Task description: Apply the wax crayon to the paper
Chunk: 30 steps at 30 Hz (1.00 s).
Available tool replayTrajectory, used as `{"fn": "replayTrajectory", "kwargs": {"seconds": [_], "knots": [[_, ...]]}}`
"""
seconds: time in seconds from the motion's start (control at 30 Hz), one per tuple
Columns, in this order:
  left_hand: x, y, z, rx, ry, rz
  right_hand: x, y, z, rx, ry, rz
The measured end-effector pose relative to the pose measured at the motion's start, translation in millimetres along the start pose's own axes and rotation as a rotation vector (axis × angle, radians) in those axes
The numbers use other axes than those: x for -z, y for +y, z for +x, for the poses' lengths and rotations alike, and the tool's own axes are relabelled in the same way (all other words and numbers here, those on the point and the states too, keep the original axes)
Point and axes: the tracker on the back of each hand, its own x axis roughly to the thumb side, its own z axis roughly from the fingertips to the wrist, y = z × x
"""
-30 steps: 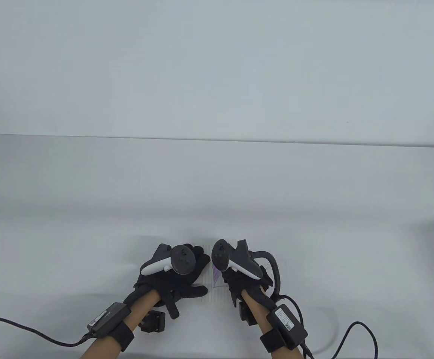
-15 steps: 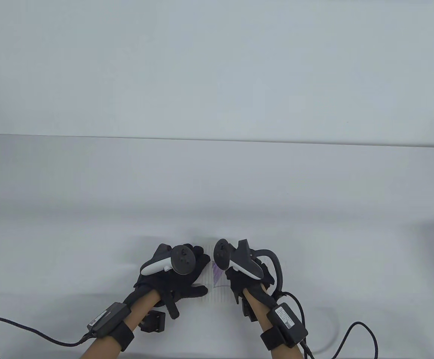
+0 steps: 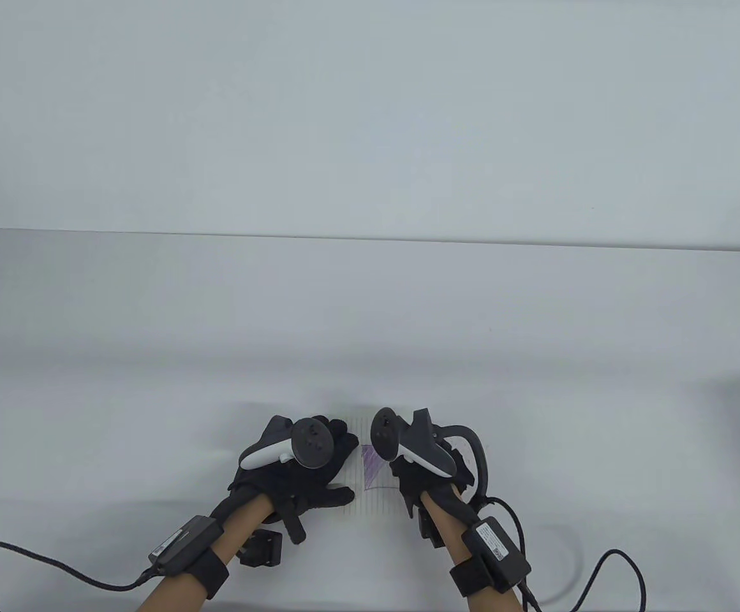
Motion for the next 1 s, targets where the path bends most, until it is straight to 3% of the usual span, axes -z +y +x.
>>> {"fn": "replayTrajectory", "kwargs": {"seconds": [0.07, 0.17, 0.23, 0.37, 0.47, 0.63, 0.73, 0.8, 0.83, 0.93, 1.0], "knots": [[0.0, 0.0, 0.0, 0.0, 0.0, 0.0, -4.0, 0.9, 3.2, -0.035, -0.025, -0.032], [-0.1, 0.0, 0.0, 0.001, 0.0, 0.0, -10.0, -0.5, 10.2, 0.053, -0.139, 0.132], [-0.2, -0.1, 0.0, 0.0, 0.0, 0.0, -13.6, 1.5, 15.8, 0.157, -0.217, 0.302], [-0.2, 0.0, 0.0, -0.001, -0.001, -0.001, -4.6, -0.9, 7.8, 0.011, -0.064, 0.074], [-0.2, -0.1, 0.1, 0.0, 0.0, 0.0, -0.9, 1.0, 5.6, -0.023, -0.019, -0.023], [-0.3, 0.0, 0.0, -0.003, -0.002, -0.002, -6.8, -0.5, 11.3, 0.053, -0.116, 0.142], [-0.3, -0.1, 0.1, -0.002, -0.001, -0.001, 0.6, 0.1, 4.7, -0.01, 0.005, 0.014], [-0.3, 0.0, 0.0, -0.002, -0.001, -0.002, 0.3, 0.1, 4.4, -0.027, 0.0, -0.02], [-0.3, 0.0, 0.0, -0.002, -0.001, -0.002, -1.4, -0.2, 5.4, -0.026, -0.021, -0.021], [-0.2, 0.0, 0.0, -0.003, -0.001, -0.002, -6.9, 0.0, 10.5, 0.088, -0.134, 0.136], [-0.2, 0.0, 0.0, -0.002, -0.001, -0.001, -6.5, -0.8, 11.9, 0.022, -0.069, 0.098]]}}
